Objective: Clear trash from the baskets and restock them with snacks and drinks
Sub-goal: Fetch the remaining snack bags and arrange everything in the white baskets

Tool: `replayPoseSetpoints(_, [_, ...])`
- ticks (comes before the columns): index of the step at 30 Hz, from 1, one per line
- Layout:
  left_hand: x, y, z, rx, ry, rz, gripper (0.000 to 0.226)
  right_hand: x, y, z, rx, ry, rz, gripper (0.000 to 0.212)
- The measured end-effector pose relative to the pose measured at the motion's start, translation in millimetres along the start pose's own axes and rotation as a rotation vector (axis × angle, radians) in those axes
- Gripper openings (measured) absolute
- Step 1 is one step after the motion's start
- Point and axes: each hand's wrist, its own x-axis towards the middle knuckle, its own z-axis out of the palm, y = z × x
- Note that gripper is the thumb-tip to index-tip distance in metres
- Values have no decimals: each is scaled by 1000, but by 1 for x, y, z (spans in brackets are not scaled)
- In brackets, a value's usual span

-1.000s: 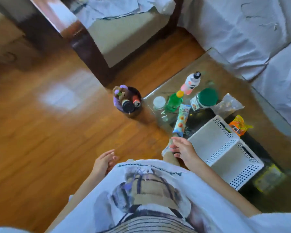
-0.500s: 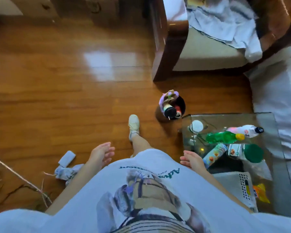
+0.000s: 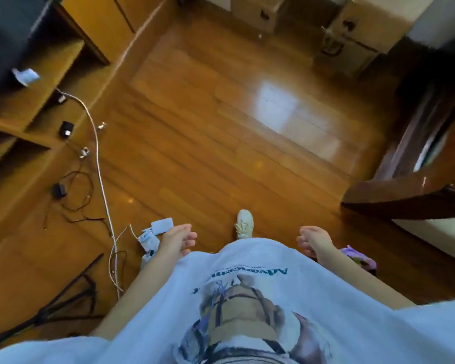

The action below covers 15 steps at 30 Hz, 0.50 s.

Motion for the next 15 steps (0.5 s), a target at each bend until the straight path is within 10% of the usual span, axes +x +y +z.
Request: replayPoseSetpoints(15, [62, 66, -76, -542, 176, -281, 14, 10, -295, 123, -365, -272, -396, 14])
